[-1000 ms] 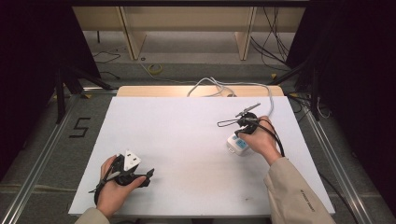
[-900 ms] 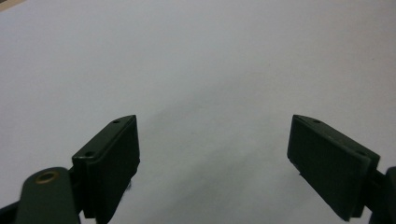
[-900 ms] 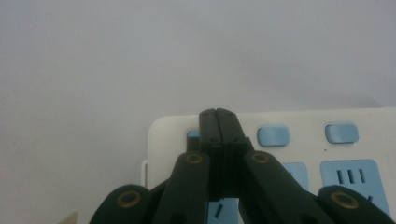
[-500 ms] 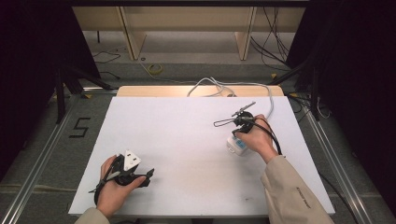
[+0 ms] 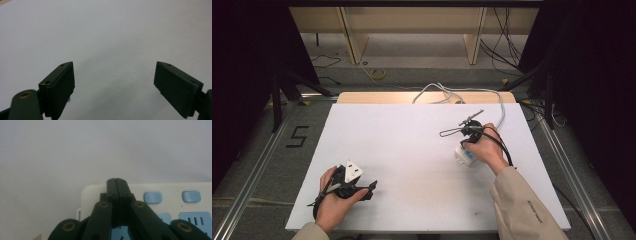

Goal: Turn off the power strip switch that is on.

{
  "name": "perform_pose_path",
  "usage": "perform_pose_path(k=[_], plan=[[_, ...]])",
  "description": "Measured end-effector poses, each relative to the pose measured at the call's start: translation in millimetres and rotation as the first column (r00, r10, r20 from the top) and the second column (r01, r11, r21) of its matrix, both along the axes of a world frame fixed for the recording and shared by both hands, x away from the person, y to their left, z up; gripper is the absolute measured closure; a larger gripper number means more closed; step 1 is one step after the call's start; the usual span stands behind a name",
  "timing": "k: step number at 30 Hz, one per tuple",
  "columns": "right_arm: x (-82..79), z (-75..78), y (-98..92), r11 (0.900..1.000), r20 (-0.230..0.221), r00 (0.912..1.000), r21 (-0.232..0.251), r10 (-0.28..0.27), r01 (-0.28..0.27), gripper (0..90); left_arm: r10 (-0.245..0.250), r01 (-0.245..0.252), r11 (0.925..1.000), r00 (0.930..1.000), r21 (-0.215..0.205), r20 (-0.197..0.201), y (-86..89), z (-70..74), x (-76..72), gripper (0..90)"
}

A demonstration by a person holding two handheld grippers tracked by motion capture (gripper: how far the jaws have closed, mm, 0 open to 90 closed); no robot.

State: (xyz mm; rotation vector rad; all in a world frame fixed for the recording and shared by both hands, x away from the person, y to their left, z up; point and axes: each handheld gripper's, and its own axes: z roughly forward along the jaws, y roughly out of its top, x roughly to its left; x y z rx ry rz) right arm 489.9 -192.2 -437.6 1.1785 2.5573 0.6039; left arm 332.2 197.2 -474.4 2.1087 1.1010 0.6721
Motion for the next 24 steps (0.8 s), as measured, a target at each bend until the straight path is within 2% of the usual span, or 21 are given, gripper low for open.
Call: perform_pose_path(k=[7, 24], plan=[[-1.1, -0.3, 1.4, 1.0, 0.008, 1.0, -0.009, 0.001, -0.001, 90.0, 0.001, -0.001, 1.0, 1.0, 0.0, 0.001, 0.1, 0.0, -0.2, 16.5], [0.5, -0.4, 3.3, 1.0, -0.005, 1.0, -0.031, -0.003, 0.003, 90.0, 0.0, 0.0, 1.0, 1.0, 0.001, 0.003, -0.5, 0.2, -0.6, 16.5]])
